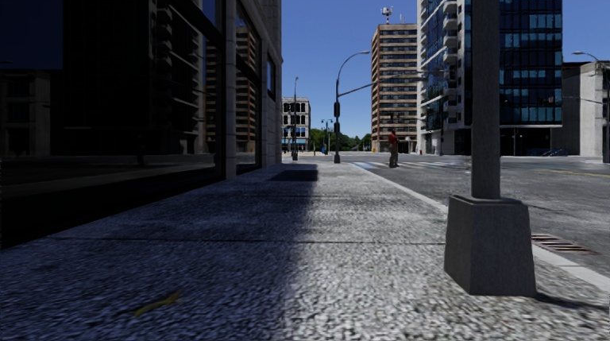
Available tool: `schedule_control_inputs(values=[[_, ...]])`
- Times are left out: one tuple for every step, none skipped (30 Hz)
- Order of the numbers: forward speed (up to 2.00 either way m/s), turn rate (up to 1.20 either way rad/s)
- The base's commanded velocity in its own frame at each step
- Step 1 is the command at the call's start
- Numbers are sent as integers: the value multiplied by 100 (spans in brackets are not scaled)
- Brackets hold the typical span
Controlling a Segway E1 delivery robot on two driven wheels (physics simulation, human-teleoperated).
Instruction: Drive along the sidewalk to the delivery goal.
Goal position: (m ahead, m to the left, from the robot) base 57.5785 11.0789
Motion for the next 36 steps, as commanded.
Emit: schedule_control_inputs(values=[[200, 0], [200, 0], [200, 0], [200, 0], [200, 0], [200, 0], [200, 0], [200, 0], [200, 0], [200, 0], [200, 0], [200, 0], [200, 0], [200, 0], [200, 0], [200, 0], [200, 0], [200, 0], [200, 0], [200, 0], [200, 0], [200, 0], [200, 0], [200, 0], [200, 0], [200, 0], [200, 0], [200, 0], [200, 0], [200, 0], [200, 0], [200, 0], [200, 0], [200, 0], [200, 0], [200, 0]])
